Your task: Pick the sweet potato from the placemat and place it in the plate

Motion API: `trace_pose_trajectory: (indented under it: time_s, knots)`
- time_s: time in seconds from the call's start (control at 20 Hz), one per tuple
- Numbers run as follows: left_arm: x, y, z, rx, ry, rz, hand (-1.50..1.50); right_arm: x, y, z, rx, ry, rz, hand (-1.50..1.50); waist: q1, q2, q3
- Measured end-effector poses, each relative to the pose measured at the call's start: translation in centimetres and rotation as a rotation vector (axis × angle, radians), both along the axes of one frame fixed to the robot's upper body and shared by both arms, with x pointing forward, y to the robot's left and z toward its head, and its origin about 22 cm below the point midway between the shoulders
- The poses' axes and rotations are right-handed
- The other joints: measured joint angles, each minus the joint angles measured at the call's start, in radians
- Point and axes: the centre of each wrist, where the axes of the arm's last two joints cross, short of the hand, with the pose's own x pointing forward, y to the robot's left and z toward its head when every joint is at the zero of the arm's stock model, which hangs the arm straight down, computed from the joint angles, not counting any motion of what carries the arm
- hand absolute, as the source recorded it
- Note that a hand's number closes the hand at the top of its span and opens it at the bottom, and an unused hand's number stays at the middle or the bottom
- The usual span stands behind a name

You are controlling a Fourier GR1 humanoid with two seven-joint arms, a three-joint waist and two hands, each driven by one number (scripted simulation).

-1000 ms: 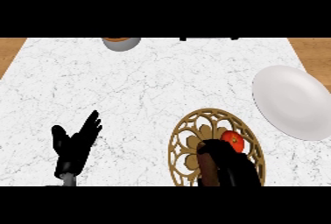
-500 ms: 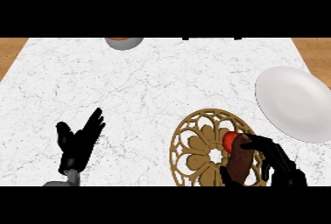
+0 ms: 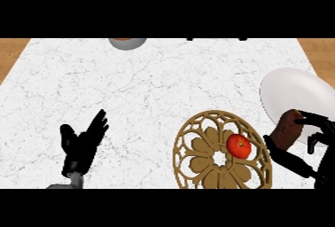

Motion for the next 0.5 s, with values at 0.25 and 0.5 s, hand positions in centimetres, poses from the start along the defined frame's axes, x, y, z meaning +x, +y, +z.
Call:
trace_pose_trajectory:
  time_s: [0.25, 0.5]
  knots:
    - [0.3, 0.5, 0.0, 0.000, -0.004, -0.009, 0.00, 4.3, -5.0, -1.3, -0.016, -0.040, -0.102, 1.50, 0.008, 0.002, 0.000]
    - [0.1, -0.5, 0.0, 0.000, -0.009, -0.017, 0.00, 8.2, -10.0, -1.9, -0.013, -0.058, -0.129, 1.50, 0.016, 0.004, 0.001]
